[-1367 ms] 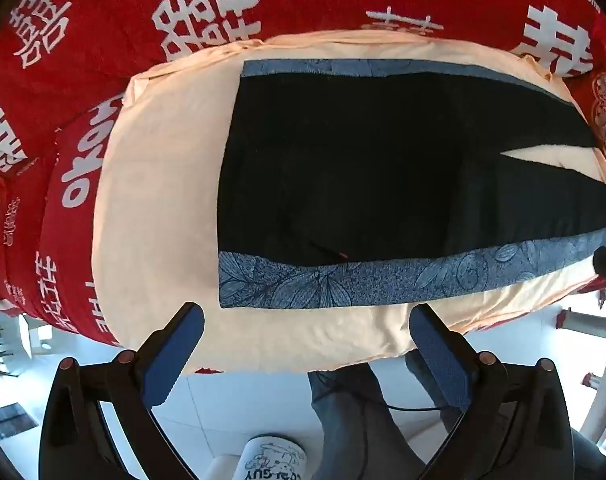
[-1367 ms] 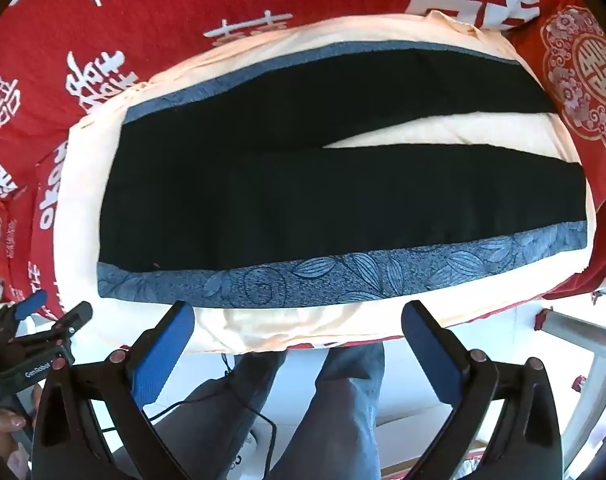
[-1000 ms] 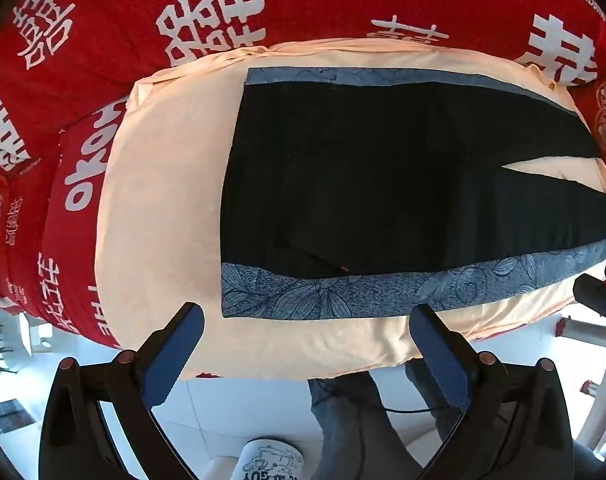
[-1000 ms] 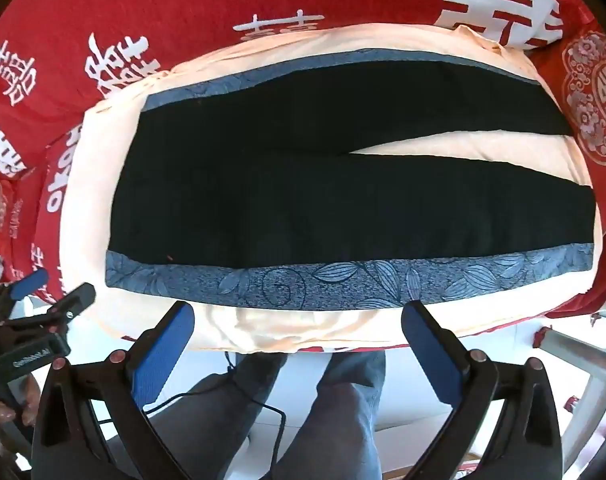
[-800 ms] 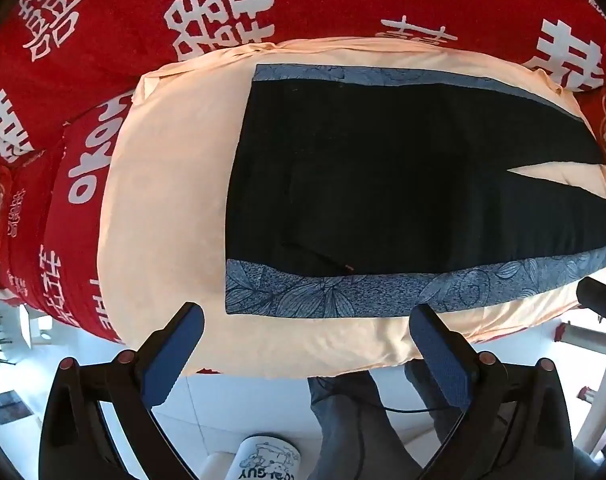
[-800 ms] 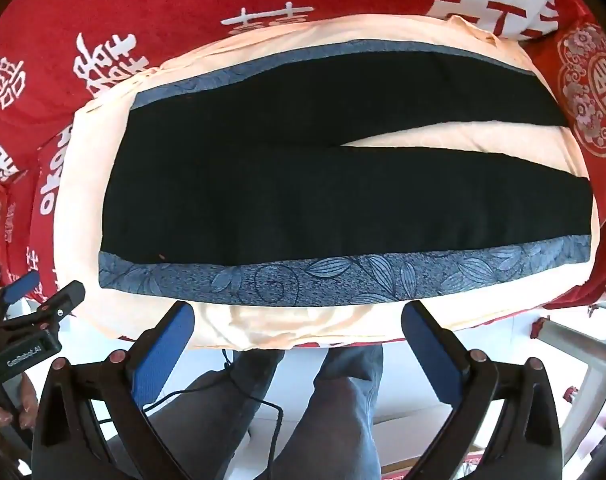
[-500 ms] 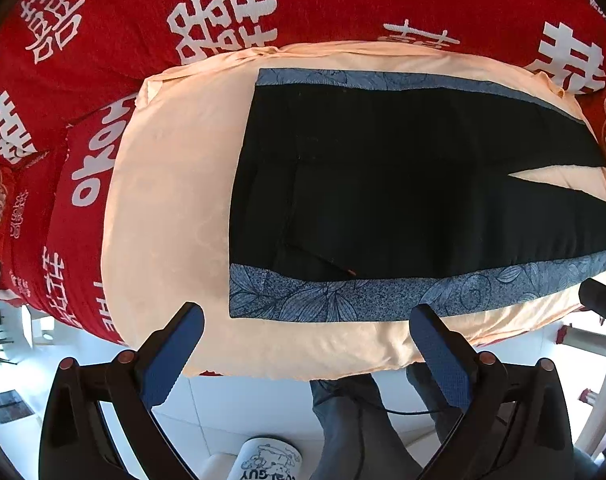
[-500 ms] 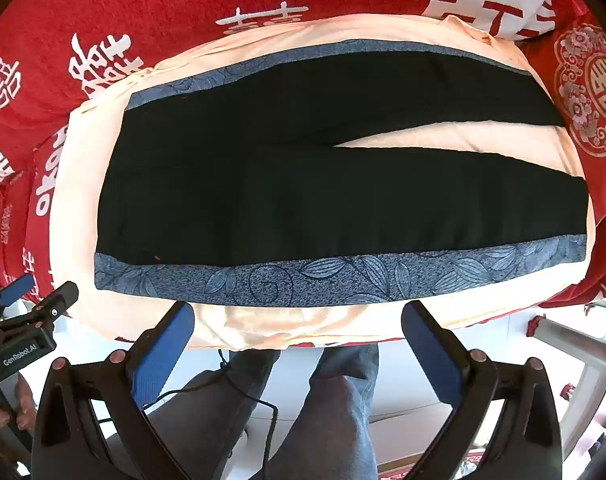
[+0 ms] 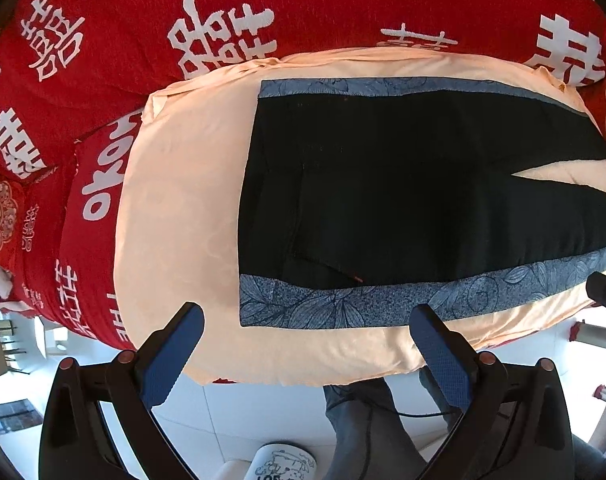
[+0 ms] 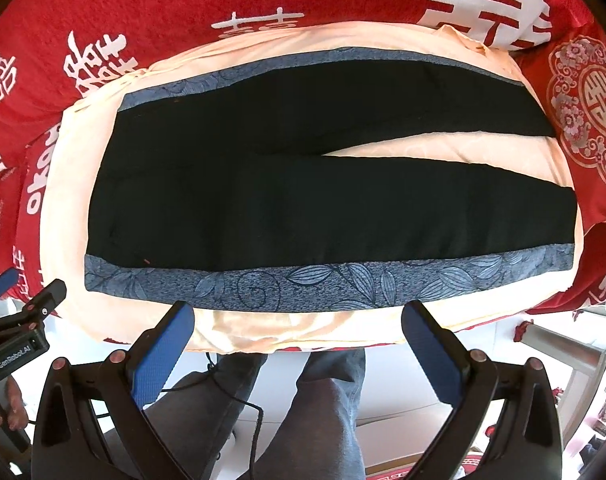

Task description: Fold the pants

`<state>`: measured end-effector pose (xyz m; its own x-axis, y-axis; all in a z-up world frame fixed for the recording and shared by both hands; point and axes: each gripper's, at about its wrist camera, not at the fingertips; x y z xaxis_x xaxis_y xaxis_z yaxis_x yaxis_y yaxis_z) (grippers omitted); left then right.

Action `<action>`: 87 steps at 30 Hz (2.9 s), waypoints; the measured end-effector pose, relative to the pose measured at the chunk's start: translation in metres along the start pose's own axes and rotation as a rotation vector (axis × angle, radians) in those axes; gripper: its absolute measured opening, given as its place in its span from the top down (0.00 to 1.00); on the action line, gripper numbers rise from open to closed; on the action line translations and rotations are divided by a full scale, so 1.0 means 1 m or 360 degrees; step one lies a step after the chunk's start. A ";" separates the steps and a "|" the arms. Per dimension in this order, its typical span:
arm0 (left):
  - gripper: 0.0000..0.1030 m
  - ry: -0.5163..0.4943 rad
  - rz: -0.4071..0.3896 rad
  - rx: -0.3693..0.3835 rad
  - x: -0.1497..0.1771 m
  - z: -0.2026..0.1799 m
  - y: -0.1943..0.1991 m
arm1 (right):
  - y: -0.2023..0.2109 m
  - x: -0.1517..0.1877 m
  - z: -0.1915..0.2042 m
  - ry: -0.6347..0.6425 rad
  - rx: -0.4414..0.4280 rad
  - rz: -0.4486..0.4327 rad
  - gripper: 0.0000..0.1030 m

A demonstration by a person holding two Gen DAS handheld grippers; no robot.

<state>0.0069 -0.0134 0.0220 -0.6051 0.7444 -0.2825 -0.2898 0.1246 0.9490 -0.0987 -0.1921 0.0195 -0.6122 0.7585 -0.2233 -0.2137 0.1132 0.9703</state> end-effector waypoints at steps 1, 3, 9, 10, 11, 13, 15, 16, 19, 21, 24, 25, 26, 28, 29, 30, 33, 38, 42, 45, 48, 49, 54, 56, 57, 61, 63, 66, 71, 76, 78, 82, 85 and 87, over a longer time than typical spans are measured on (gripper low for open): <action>0.00 0.0000 -0.0001 -0.0003 0.000 0.000 0.000 | 0.000 0.000 0.001 0.0004 0.0004 -0.0001 0.00; 0.00 0.0001 -0.0007 -0.0003 -0.001 0.001 0.000 | 0.001 0.000 0.002 0.0020 0.0013 -0.0003 0.00; 0.00 0.0008 -0.0012 -0.0003 0.000 0.002 0.001 | 0.002 -0.001 0.003 0.0040 0.0025 -0.0011 0.00; 0.00 0.0011 -0.0012 -0.0002 -0.001 0.002 0.001 | 0.002 -0.001 0.004 0.0043 0.0027 -0.0011 0.00; 0.00 0.0012 -0.0013 -0.0001 0.000 0.002 0.001 | 0.002 -0.001 0.004 0.0044 0.0029 -0.0011 0.00; 0.00 0.0011 -0.0015 -0.0002 0.000 0.003 0.002 | 0.001 0.000 0.004 0.0045 0.0032 -0.0010 0.00; 0.00 0.0010 -0.0017 -0.0002 -0.001 0.003 0.002 | 0.001 0.000 0.004 0.0046 0.0037 -0.0008 0.00; 0.00 0.0010 -0.0019 0.0000 -0.001 0.003 0.002 | 0.001 0.000 0.004 0.0046 0.0039 -0.0008 0.00; 0.00 0.0007 -0.0025 -0.0002 -0.001 0.003 0.003 | 0.002 0.001 0.005 0.0049 0.0042 -0.0013 0.00; 0.00 0.0005 -0.0026 -0.0002 -0.001 0.003 0.004 | 0.002 0.001 0.005 0.0053 0.0043 -0.0014 0.00; 0.00 0.0008 -0.0026 -0.0002 0.000 0.003 0.003 | 0.002 0.001 0.005 0.0052 0.0043 -0.0014 0.00; 0.00 0.0008 -0.0027 -0.0003 0.000 0.003 0.003 | 0.002 0.001 0.005 0.0052 0.0043 -0.0014 0.00; 0.00 0.0008 -0.0027 -0.0004 0.000 0.002 0.003 | 0.002 0.001 0.005 0.0053 0.0044 -0.0014 0.00; 0.00 0.0009 -0.0029 -0.0006 0.000 0.002 0.004 | 0.002 0.001 0.005 0.0053 0.0044 -0.0015 0.00; 0.00 0.0008 -0.0029 -0.0004 0.000 0.002 0.004 | 0.002 0.001 0.005 0.0053 0.0042 -0.0016 0.00; 0.00 0.0008 -0.0029 -0.0005 0.000 0.002 0.004 | 0.002 0.001 0.005 0.0054 0.0043 -0.0016 0.00; 0.00 0.0011 -0.0032 -0.0008 -0.002 0.002 0.004 | 0.002 0.001 0.005 0.0056 0.0044 -0.0014 0.00; 0.00 0.0024 -0.0033 -0.0016 -0.005 0.001 0.005 | 0.003 -0.001 0.004 0.0054 0.0033 -0.0017 0.00; 0.00 0.0027 -0.0021 -0.0028 -0.007 -0.005 0.006 | 0.003 -0.004 0.002 0.0057 0.0022 -0.0013 0.00; 0.00 0.0033 -0.0017 -0.0041 -0.007 -0.010 0.009 | 0.001 -0.005 -0.001 0.0064 0.0014 0.0000 0.00; 0.00 0.0040 -0.0021 -0.0062 -0.009 -0.017 0.012 | 0.002 -0.007 -0.006 0.0071 0.0004 -0.0003 0.00; 0.00 0.0050 -0.0022 -0.0069 -0.010 -0.019 0.015 | 0.002 -0.007 -0.007 0.0075 0.0000 -0.0005 0.00; 0.00 0.0121 -0.0027 -0.0096 -0.006 -0.029 0.026 | 0.007 -0.010 -0.017 0.0108 -0.0042 -0.0029 0.00; 0.00 0.0159 -0.0026 -0.0109 -0.002 -0.034 0.031 | 0.009 -0.011 -0.021 0.0122 -0.0058 -0.0036 0.00; 0.00 0.0182 -0.0025 -0.0113 0.001 -0.037 0.033 | 0.010 -0.012 -0.025 0.0137 -0.0067 -0.0040 0.00; 0.00 0.0236 -0.0029 -0.0143 0.009 -0.049 0.040 | 0.013 -0.012 -0.036 0.0178 -0.0104 -0.0046 0.00; 0.00 0.0268 -0.0020 -0.0161 0.014 -0.054 0.042 | 0.013 -0.011 -0.044 0.0191 -0.0126 -0.0036 0.00; 0.00 0.0300 0.0005 -0.0169 0.020 -0.056 0.044 | 0.009 -0.011 -0.054 0.0196 -0.0163 -0.0019 0.00; 0.00 0.0261 -0.0008 -0.0153 0.022 -0.051 0.044 | 0.004 -0.006 -0.059 0.0199 -0.0166 -0.0026 0.00; 0.00 0.0250 -0.0001 -0.0075 0.023 -0.037 0.021 | -0.005 0.000 -0.056 0.0170 -0.0142 -0.0030 0.00; 0.00 0.0232 -0.0007 -0.0066 0.023 -0.035 0.010 | -0.011 0.001 -0.053 0.0154 -0.0106 -0.0036 0.00; 0.00 0.0225 0.0002 -0.0016 0.023 -0.034 -0.011 | -0.022 0.006 -0.046 0.0133 -0.0061 -0.0051 0.00; 0.00 0.0204 0.0009 0.0008 0.024 -0.037 -0.031 | -0.033 0.010 -0.042 0.0124 -0.0033 -0.0045 0.00; 0.00 0.0203 0.0015 0.0018 0.025 -0.039 -0.045 | -0.041 0.013 -0.039 0.0126 -0.0006 -0.0050 0.00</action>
<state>-0.0239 -0.0263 -0.0329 -0.6973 0.6562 -0.2883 -0.2755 0.1259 0.9530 -0.1270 -0.2119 -0.0271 -0.6635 0.7013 -0.2608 -0.2367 0.1339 0.9623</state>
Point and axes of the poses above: each gripper's, at about its wrist camera, not at the fingertips, and y roughly against the way its jaws point, z to its left, x to its underside, and after that the axes turned 9 degrees about -z, right-handed
